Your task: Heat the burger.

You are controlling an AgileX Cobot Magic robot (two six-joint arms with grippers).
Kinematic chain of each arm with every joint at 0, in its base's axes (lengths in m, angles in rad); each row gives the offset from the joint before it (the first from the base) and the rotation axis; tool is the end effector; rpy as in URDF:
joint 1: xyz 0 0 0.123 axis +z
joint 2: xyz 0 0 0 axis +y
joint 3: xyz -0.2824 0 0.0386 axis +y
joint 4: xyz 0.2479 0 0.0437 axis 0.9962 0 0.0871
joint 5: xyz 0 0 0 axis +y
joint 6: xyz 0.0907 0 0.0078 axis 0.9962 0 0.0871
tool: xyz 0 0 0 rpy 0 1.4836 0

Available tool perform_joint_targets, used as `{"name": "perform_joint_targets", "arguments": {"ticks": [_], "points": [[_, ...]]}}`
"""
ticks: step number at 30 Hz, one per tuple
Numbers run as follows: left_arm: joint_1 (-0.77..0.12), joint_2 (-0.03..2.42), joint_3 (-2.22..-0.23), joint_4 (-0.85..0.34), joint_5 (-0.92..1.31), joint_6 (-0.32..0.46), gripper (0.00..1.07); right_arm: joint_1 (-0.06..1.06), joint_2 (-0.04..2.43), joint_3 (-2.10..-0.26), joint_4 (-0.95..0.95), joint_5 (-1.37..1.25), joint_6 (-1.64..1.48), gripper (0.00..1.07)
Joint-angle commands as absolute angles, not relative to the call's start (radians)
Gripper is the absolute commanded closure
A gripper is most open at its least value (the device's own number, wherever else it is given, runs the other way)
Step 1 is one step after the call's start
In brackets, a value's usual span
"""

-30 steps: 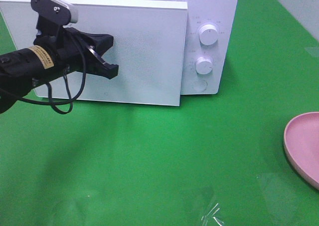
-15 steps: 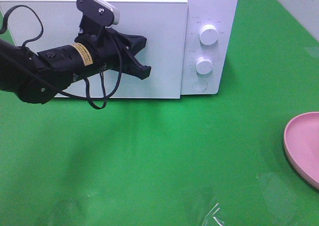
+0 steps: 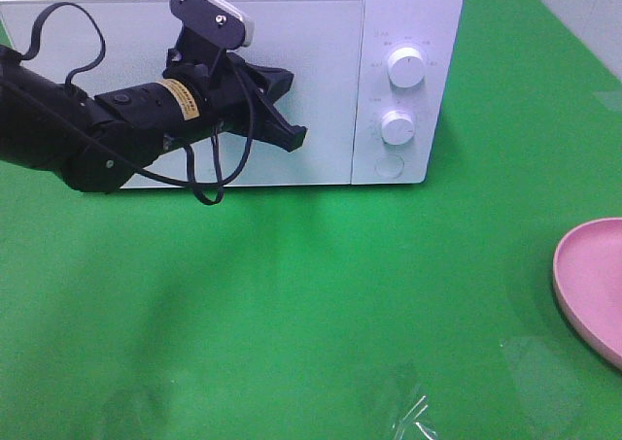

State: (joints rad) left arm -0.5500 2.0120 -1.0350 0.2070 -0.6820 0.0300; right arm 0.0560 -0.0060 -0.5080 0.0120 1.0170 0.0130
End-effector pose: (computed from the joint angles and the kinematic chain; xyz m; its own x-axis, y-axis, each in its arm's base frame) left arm 0.3506 -0.2288 0.1612 -0.0620 0.2595 -0.9637 0.6498 0.7434 0.1584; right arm -0.0051 0.0006 0.2830 -0.4044 -0.0033 -0.9146 -0.0575 0.9981 0.0218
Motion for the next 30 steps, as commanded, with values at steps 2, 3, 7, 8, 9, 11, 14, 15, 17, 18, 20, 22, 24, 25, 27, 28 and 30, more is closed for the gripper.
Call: {"name": "perform_joint_targets", "arguments": {"ticks": [2,3,7,8,9,11,14,15,17,18,20,22,24,25,27,28,30], "points": [[-0.563,1.948,-0.969,0.090,-0.660,0.026,1.07,0.048,-0.029,-0.506,0.012,1.001,0.011,0.31],[-0.583,1.914,-0.925,0.088,-0.642,0.026,1.07,0.048,-0.029,-0.506,0.012,1.001,0.011,0.31],[-0.623,1.851,-0.869,0.088,-0.502,0.026,0.76,0.048,-0.029,-0.506,0.012,1.001,0.011,0.31],[-0.623,1.851,-0.869,0.088,-0.502,0.026,0.76,0.048,-0.029,-0.506,0.012,1.001,0.011,0.31],[-0.633,1.838,-0.865,0.088,-0.436,0.026,0.60,0.048,-0.029,-0.506,0.012,1.001,0.011,0.31],[-0.647,1.818,-0.864,0.077,-0.315,0.020,0.28,0.048,-0.029,-0.506,0.012,1.001,0.011,0.31],[-0.657,1.774,-0.864,0.063,-0.043,0.000,0.07,0.048,-0.029,-0.506,0.012,1.001,0.011,0.31],[-0.657,1.774,-0.864,0.063,-0.043,0.000,0.07,0.048,-0.029,-0.506,0.012,1.001,0.011,0.31],[-0.657,1.748,-0.864,0.063,0.088,0.000,0.08,0.048,-0.029,-0.506,0.012,1.001,0.011,0.31],[-0.657,1.724,-0.864,0.063,0.179,0.000,0.08,0.048,-0.029,-0.506,0.012,1.001,0.011,0.31],[-0.657,1.697,-0.864,0.063,0.261,0.000,0.08,0.048,-0.029,-0.506,0.012,1.001,0.011,0.31],[-0.657,1.662,-0.864,0.060,0.350,0.000,0.08,0.048,-0.029,-0.506,0.012,1.001,0.012,0.31],[-0.657,1.633,-0.864,0.053,0.438,0.000,0.08,0.048,-0.029,-0.506,0.012,1.001,0.013,0.31],[-0.657,1.588,-0.864,0.036,0.554,0.000,0.08,0.048,-0.029,-0.506,0.012,1.001,0.014,0.31],[-0.657,1.551,-0.864,0.021,0.645,0.000,0.08,0.048,-0.029,-0.506,0.012,1.001,0.014,0.31],[-0.657,1.551,-0.864,0.021,0.645,0.000,0.08,0.048,-0.029,-0.506,0.012,1.001,0.014,0.31],[-0.657,1.532,-0.864,0.016,0.679,0.000,0.08,0.048,-0.029,-0.506,0.012,1.001,0.014,0.31]]}}
